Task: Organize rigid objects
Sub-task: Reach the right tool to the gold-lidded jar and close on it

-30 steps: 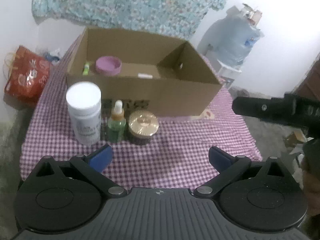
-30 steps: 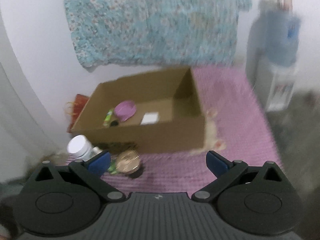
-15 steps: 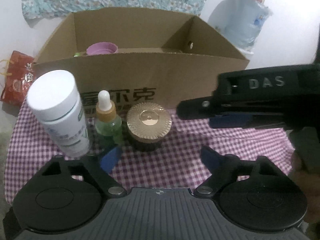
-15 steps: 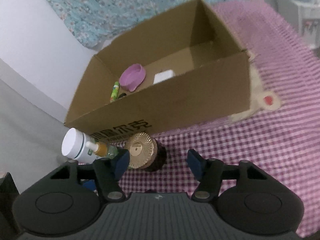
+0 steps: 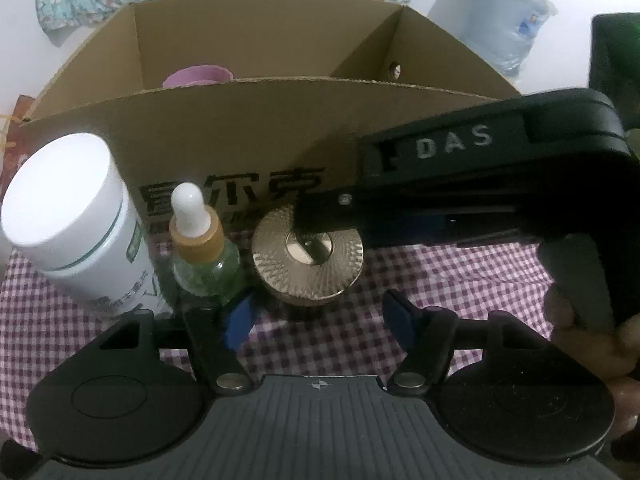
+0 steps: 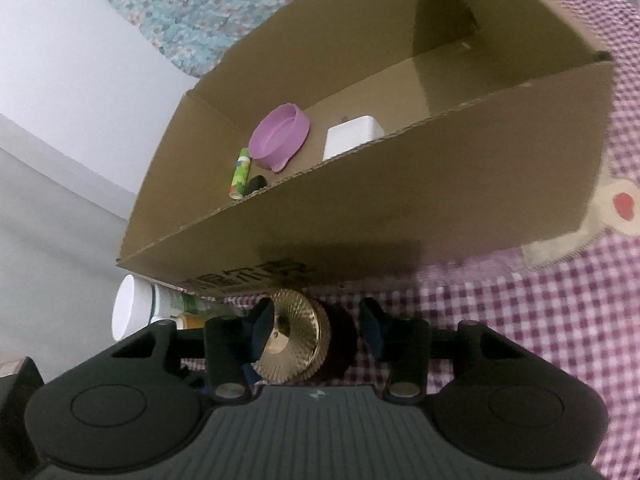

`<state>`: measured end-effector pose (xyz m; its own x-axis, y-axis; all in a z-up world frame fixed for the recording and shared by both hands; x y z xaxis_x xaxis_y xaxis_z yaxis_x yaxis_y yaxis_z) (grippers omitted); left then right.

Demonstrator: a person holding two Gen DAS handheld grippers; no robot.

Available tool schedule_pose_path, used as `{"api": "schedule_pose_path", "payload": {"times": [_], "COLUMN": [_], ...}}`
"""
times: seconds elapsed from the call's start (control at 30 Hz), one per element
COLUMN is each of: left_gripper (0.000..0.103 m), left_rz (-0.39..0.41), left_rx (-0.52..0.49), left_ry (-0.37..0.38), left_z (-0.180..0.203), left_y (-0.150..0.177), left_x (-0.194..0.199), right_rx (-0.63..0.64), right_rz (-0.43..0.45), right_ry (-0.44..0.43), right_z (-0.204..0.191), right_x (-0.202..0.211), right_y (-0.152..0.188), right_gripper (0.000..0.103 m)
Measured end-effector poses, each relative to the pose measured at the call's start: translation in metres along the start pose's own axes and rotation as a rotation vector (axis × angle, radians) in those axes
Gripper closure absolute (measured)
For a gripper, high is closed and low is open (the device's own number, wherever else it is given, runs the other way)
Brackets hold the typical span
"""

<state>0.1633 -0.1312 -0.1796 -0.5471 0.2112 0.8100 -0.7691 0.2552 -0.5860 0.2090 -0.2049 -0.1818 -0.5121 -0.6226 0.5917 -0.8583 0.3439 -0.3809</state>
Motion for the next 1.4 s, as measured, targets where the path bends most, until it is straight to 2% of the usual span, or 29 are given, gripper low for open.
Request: {"api": "schedule_pose_path", "payload": {"times": [0.07, 0.33, 0.87, 1.4], "left_gripper": [0.035, 0.035, 0.035, 0.035], "left_rz": [0.002, 0.011, 0.034, 0.039], "left_rx": [-0.001, -0.007, -0.128, -0.15], "left_ry": [-0.005, 0.015, 0.077, 0.147], "left_z": [0.001, 0.004, 0.056, 0.083], "left_y": [0.0, -0.003, 0.003, 0.02], "left_x": [0.0, 0.004, 0.011, 0.016], "right_rx": [-0.005, -0.025, -0.131, -0.146], "right_rz": [-0.005, -0.019, -0.002, -0.001], "right_ry": [-0.021, -0.016, 0.002, 0.04], "right_z": [-0.002, -0.001, 0.025, 0.035], "right_x": [-0.003, 0.001, 0.04, 0.062], "right_y": [0.001, 0.004, 0.028, 0.042], "right_gripper": [0.058, 0.058, 0.058, 0.058]}}
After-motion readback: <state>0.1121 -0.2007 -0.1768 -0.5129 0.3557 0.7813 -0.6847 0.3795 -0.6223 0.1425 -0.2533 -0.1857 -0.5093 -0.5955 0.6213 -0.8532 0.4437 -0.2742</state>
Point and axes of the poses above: each gripper's, at about its wrist camera, not at the fingertips, and x roughly against the way its jaws point, z to its right, y to its underside, the point moved 9 cm from there along -x, roughly the way its jaws point, and after that the axes turned 9 degrees about -y, right-handed, at the moved point
